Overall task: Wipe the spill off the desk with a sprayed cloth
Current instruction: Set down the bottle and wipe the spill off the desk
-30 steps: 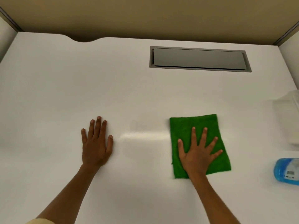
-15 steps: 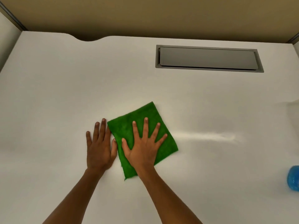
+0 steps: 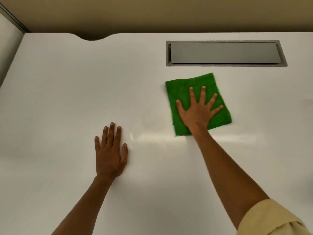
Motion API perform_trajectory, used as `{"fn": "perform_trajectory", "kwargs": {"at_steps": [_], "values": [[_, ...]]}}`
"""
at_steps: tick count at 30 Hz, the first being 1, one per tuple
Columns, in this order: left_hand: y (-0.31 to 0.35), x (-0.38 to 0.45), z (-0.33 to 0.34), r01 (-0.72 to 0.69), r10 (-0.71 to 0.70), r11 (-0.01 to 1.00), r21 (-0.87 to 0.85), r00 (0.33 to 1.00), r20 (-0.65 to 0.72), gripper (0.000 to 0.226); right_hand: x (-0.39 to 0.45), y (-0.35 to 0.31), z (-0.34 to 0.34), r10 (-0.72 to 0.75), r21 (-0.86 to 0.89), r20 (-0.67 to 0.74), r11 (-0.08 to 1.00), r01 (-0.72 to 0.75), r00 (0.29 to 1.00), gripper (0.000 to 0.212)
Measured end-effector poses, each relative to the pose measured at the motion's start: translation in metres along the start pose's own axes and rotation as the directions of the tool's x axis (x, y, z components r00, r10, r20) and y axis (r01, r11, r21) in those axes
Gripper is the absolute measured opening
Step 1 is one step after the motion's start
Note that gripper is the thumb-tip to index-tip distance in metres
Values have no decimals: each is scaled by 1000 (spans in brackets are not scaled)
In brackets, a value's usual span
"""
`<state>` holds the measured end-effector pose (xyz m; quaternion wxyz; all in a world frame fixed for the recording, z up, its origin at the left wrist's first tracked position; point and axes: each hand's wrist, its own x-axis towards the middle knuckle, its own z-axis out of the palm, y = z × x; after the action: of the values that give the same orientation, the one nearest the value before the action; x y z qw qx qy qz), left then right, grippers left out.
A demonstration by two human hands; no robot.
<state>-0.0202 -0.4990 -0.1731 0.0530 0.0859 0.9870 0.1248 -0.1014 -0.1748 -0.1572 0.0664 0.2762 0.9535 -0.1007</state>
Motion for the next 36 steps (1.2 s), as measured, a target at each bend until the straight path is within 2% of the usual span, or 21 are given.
{"fn": "perform_trajectory", "kwargs": {"at_steps": [4, 9, 15, 19, 24, 31, 36], "values": [[0, 0, 0, 2, -2, 1000, 0, 1000, -6, 67, -28, 53, -3, 75, -11, -22, 997, -75, 997, 83], [0, 0, 1, 7, -7, 1000, 9, 1000, -1, 67, -105, 71, 8, 106, -22, -20, 994, -106, 994, 81], [1, 0, 1, 2, -2, 1000, 16, 1000, -5, 68, -179, 14, 26, -73, -8, 26, 997, 73, 997, 82], [1, 2, 1, 2, -2, 999, 32, 1000, 4, 68, -173, -46, 27, -208, 46, 35, 977, 206, 977, 81], [-1, 3, 3, -13, 12, 999, 41, 1000, 12, 67, -124, -104, 29, -324, 69, 53, 945, 320, 945, 80], [-2, 3, 3, -9, 9, 999, 37, 1000, -3, 67, -71, -124, 26, -384, 6, 75, 923, 385, 920, 83], [-3, 2, 3, -15, 15, 999, 36, 1000, -8, 65, -103, -112, 29, -428, 21, 70, 904, 428, 901, 79]]}}
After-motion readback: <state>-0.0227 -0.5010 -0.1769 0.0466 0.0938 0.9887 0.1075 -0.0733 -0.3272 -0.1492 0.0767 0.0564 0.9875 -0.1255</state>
